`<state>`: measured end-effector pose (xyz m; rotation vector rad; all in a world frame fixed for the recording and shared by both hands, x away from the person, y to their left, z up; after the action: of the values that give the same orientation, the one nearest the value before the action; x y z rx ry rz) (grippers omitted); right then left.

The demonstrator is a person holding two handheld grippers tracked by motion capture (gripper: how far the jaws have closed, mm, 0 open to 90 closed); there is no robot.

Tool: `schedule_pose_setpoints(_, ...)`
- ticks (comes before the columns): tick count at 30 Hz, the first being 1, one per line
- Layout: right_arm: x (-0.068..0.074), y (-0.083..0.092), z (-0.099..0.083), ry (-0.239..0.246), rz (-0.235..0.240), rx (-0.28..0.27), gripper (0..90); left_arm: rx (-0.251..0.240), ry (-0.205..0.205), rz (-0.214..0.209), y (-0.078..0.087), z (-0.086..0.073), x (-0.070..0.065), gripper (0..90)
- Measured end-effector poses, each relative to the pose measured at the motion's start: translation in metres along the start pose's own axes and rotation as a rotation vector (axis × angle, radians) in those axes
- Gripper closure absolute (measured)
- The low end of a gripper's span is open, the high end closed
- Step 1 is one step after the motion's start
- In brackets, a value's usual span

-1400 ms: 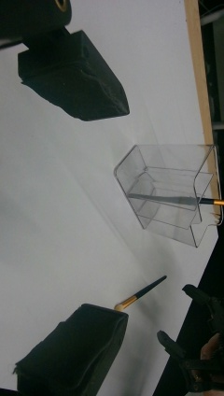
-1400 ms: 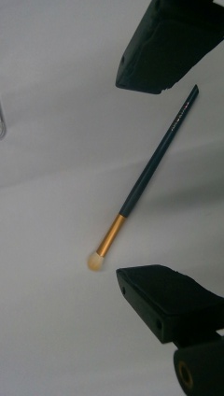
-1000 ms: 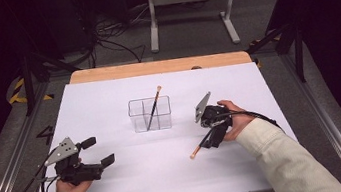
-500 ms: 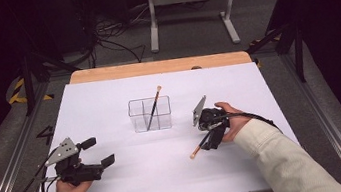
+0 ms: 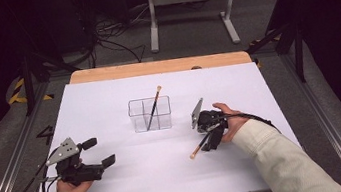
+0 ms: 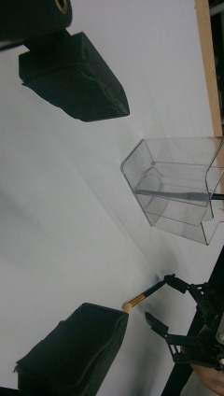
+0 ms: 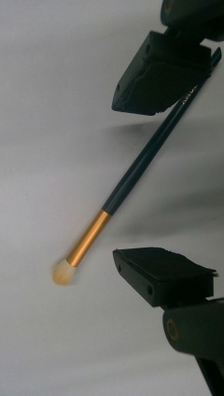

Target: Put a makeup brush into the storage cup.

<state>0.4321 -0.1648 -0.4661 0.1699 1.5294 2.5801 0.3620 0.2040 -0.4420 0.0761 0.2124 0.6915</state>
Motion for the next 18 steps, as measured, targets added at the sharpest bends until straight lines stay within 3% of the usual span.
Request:
schedule_pose_setpoints(8, 0.0006, -0.0038, -0.0020, 0.013, 0.024, 0.024, 29.5, 0.006, 0.000, -0.004, -0.0004, -0.0003, -0.0003, 5.4)
schedule_pose_setpoints(18, 0.0005, -0.0060, -0.0022, 0.057, 0.011, 0.051, 36.0, 0.000, 0.001, 0.003, 0.0005, 0.0001, 0.0007, 5.5)
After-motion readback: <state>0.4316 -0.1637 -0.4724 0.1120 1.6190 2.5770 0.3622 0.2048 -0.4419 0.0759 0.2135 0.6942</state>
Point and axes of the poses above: each handheld gripper's, and its own axes: y roughly backward along the jaws, z roughly out of its top, x roughly to its left, the point moved 5 cm from there along -y, roughly forward along the jaws, and after that the axes turned 15 degrees about -x, right-handed, at the moved point
